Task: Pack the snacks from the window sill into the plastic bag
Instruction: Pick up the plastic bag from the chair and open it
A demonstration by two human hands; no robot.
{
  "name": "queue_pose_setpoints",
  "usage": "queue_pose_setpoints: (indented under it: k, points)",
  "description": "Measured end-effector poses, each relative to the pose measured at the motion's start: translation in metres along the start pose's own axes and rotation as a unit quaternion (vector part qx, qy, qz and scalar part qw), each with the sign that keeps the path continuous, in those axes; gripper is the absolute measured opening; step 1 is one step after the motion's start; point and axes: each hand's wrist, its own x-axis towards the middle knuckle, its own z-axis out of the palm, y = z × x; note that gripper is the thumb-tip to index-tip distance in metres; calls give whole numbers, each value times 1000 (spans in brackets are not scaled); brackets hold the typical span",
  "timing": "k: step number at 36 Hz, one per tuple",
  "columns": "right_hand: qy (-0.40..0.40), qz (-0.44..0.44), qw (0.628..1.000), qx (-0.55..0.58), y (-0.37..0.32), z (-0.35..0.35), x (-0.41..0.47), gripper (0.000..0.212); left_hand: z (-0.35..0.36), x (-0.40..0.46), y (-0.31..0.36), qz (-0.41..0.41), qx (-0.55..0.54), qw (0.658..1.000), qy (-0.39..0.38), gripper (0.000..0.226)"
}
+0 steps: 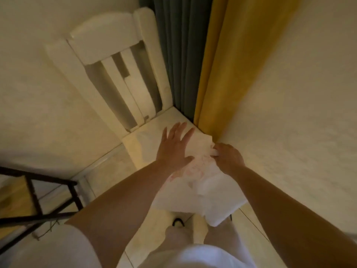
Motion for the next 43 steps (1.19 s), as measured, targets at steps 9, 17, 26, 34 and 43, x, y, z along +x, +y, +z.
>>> queue_pose_setpoints:
  k: [9, 17, 26, 34, 43]
  points:
    - [25, 65, 993, 91, 54, 0, -87, 26, 2, 4, 93, 160, 60, 979, -108, 37]
    - [-21, 158, 987, -3, 160, 27, -173, 58, 17, -26, 172, 83, -162, 963, -201, 14]
    - [88, 360, 926, 76, 292, 24, -290, 31, 3, -63, 301, 231, 48, 941, -242, 61]
    - [275, 464, 795, 277, 379, 14, -401, 26, 12, -96, 437, 276, 53, 947, -155, 25]
    - [403, 506, 724, 239, 449, -17, -509, 31, 3, -132, 573, 305, -131, 942, -54, 18]
